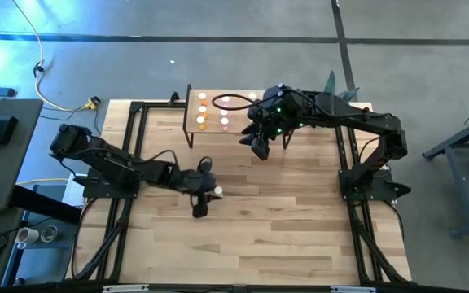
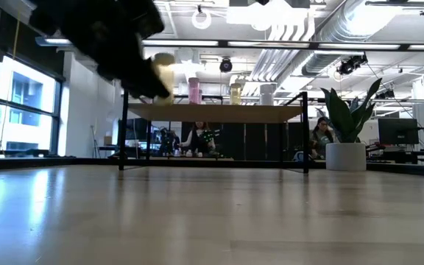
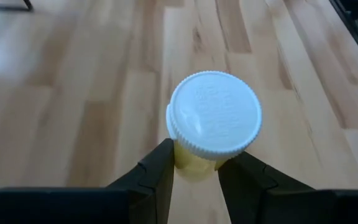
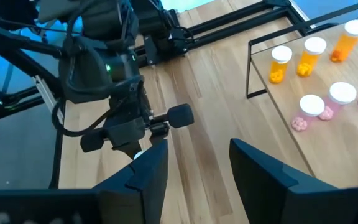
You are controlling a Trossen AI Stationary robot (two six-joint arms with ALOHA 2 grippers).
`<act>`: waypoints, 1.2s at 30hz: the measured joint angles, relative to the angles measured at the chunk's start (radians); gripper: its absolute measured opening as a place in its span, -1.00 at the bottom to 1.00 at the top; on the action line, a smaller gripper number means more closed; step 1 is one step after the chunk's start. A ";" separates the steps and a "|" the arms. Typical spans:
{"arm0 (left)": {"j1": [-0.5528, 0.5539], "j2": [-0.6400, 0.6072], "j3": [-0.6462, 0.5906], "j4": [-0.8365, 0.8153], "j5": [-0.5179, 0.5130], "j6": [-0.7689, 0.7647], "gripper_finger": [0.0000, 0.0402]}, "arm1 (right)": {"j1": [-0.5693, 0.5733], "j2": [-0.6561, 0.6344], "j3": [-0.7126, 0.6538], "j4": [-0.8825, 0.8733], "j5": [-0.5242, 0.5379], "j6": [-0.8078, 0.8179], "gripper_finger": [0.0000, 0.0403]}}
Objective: Pick and place medicine bottles onto shelf by color
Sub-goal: Put the yellow pill bottle on the shelf aligned with the other yellow pill bottles
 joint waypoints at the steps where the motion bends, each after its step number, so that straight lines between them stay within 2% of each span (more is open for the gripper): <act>1: 0.013 0.000 0.025 -0.025 0.001 0.018 -0.48 | 0.000 0.000 0.000 0.000 -0.003 -0.012 -0.19; 9: 0.109 0.000 0.204 -0.210 0.002 0.109 -0.48 | -0.003 0.000 0.000 0.000 -0.004 -0.052 -0.06; 16: 0.181 0.000 0.329 -0.339 0.001 0.178 -0.48 | -0.003 0.000 0.000 0.000 -0.017 -0.165 0.00; 22: 0.233 0.000 0.407 -0.361 0.001 0.193 -0.48 | -0.003 0.000 0.000 0.002 -0.067 -0.272 0.00; 36: 0.287 -0.001 0.517 -0.364 -0.026 0.245 -0.48 | -0.003 0.048 0.000 0.071 -0.085 -0.419 0.00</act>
